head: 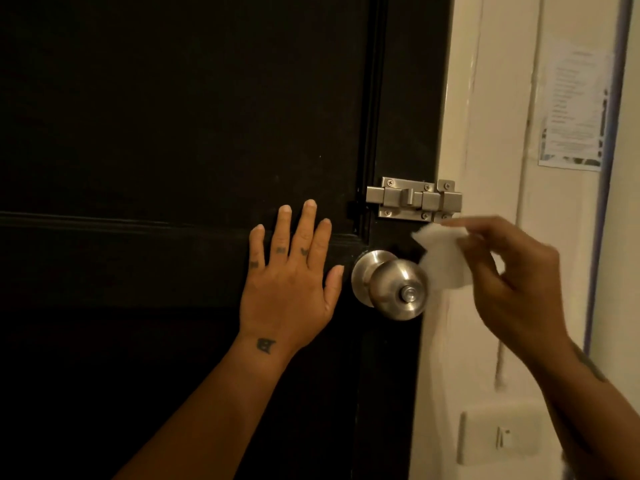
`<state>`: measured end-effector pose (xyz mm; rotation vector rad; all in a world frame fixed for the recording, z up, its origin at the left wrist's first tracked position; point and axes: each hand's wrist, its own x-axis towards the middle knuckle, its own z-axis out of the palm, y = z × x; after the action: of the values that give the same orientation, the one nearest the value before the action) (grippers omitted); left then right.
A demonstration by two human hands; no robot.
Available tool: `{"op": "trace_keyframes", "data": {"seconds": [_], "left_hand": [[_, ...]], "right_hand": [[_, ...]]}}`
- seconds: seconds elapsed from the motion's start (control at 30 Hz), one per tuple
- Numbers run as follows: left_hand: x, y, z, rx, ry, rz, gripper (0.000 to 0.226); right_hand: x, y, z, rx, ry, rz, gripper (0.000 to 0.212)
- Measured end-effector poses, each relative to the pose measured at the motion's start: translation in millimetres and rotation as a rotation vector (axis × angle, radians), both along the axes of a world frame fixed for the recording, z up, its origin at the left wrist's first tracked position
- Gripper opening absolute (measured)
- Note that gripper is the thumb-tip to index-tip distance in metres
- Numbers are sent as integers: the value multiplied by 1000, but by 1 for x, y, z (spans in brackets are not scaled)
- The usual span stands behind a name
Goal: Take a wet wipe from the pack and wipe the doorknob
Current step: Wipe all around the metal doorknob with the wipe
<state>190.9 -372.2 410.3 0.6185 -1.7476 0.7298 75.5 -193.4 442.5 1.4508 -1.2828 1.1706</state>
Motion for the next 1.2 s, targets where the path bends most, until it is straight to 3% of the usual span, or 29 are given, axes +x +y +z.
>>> {"op": "trace_keyframes", "data": {"seconds": [0.07,0.2,0.33,0.43,0.53,0.77,0.97,1.1,1.2], "left_hand": [[1,0,0,2,-7,4,58],[3,1,1,12,-33,-4,59],[6,0,0,8,-72,-7,62],[6,1,1,24,-69,-3,59],[6,2,1,40,-67,-12,58],[8,2,3,60,-97,-20,58],[14,10,5,142,-150,-53,58],[26,15,0,223,-124,-185,54],[34,26,-12,263,-26,-286,46]], "right_hand": [[15,-10,16,56,-7,40,20],[35,-34,24,366,-98,61,15],[35,-31,20,620,-104,231,15],[28,-22,29,477,-227,408,24],[27,-24,31,338,-139,221,27],[44,-24,17,634,13,191,13],[41,21,5,456,25,301,18],[21,45,-20,114,-250,308,12],[9,37,-37,-181,-472,184,22]]}}
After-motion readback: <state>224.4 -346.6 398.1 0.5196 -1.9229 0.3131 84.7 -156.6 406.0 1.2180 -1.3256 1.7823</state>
